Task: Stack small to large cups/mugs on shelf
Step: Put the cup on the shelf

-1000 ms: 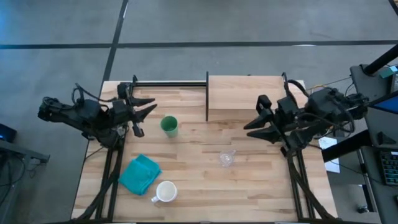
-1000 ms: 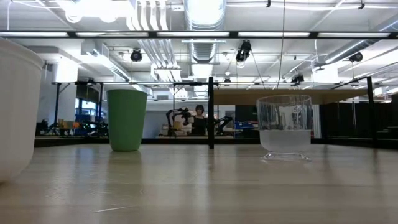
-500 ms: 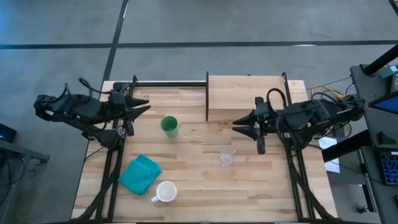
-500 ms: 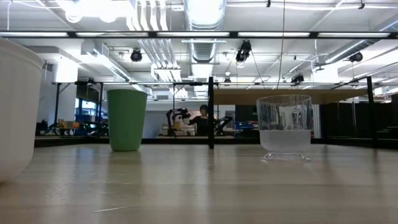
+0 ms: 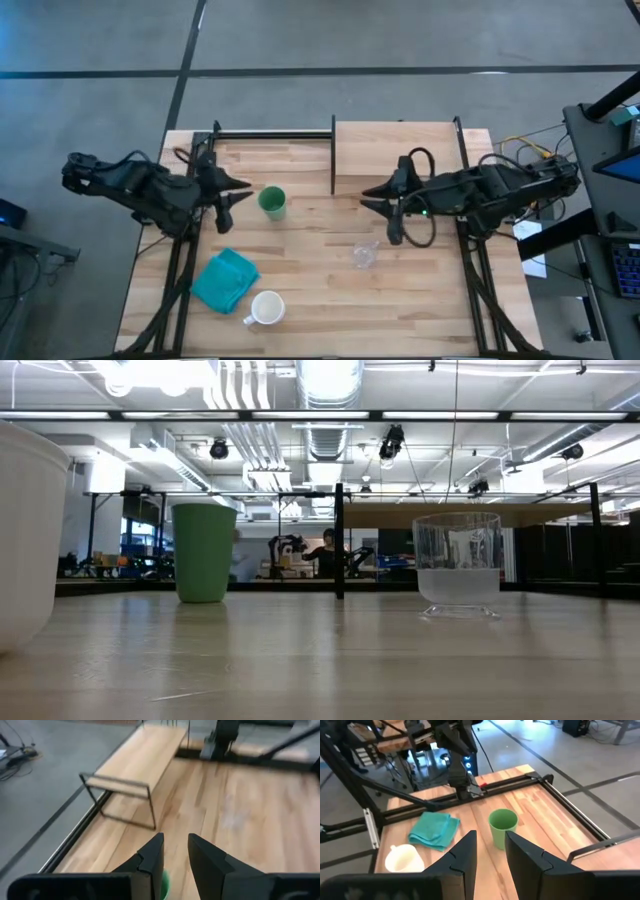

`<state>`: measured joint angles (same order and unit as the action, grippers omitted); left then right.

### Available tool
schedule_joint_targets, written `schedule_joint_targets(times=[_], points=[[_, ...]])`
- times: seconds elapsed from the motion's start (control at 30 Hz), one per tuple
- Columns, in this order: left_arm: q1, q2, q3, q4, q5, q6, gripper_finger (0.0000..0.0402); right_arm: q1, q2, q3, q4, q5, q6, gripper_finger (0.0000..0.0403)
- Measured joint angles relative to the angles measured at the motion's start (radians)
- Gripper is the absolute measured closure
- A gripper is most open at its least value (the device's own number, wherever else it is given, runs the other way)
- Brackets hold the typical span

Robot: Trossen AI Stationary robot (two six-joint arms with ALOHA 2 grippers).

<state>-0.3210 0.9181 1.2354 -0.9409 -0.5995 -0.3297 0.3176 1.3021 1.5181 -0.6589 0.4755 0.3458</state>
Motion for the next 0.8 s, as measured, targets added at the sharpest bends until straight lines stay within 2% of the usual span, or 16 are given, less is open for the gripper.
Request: schedule_joint_targets(times=[0.17, 0.8], points=[[0.000, 0.061, 0.000, -0.065, 0.004, 0.004, 0.0327, -0.013, 0.027, 0.000, 0.001, 0.000, 0.006, 0.0307], [0.007, 0.207, 0.000, -0.056, 0.016, 0.048, 0.0327, -0.016, 0.060, -0.001, -0.010, -0.003, 0.131, 0.0307]])
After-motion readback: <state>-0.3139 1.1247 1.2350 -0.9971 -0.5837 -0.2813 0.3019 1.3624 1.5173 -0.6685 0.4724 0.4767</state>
